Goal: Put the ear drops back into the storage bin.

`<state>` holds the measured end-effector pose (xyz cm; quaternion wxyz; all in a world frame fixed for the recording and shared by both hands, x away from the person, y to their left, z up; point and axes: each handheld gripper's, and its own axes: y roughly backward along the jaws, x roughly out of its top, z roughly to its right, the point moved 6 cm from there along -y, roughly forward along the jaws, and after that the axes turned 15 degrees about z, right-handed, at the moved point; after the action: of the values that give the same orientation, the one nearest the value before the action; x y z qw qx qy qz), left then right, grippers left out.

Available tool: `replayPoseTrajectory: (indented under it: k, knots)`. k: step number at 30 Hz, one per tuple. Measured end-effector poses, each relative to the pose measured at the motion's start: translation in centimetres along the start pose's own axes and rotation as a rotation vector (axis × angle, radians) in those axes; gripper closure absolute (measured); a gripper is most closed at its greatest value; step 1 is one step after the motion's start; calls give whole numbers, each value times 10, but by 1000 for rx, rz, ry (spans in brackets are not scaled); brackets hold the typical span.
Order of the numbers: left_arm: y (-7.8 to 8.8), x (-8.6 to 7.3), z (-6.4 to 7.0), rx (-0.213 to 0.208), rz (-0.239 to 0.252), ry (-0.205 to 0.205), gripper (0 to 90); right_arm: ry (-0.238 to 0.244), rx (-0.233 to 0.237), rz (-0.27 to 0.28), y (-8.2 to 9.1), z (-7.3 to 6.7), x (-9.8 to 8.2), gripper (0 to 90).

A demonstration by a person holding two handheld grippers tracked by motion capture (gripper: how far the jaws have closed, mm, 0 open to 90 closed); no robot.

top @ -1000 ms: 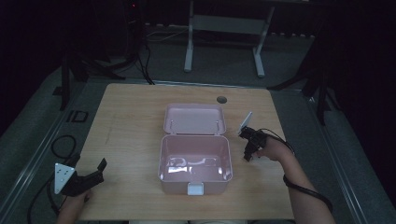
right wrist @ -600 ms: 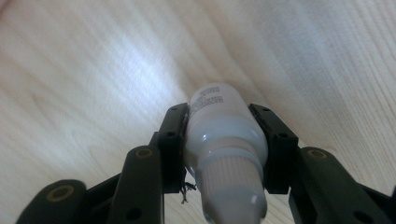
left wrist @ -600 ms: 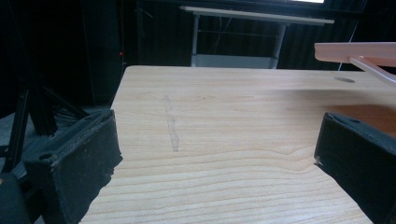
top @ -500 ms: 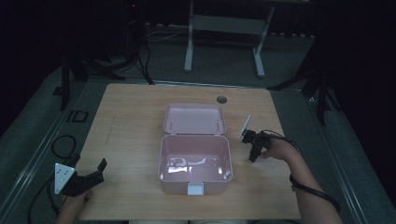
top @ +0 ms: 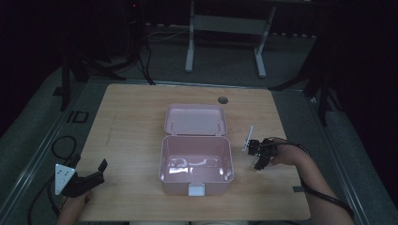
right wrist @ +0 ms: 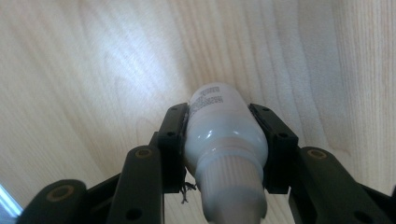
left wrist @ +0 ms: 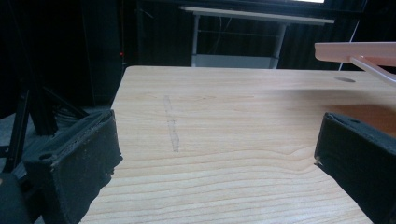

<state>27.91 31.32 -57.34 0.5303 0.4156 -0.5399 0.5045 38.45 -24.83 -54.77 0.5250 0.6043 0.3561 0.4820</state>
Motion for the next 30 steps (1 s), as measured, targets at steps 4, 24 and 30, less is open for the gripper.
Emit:
replayPoseTrajectory:
  k: [4,24,30]
  knots:
    - [0,0,0,0,0,-1,4,85,1,11,3,-8,-4,595]
    - [0,0,0,1,-3,-1,4,373,-14,-49,-1,-44,-11,595]
    - [0,0,0,2,-3,-2,4,394,1,-59,1,-52,-10,595]
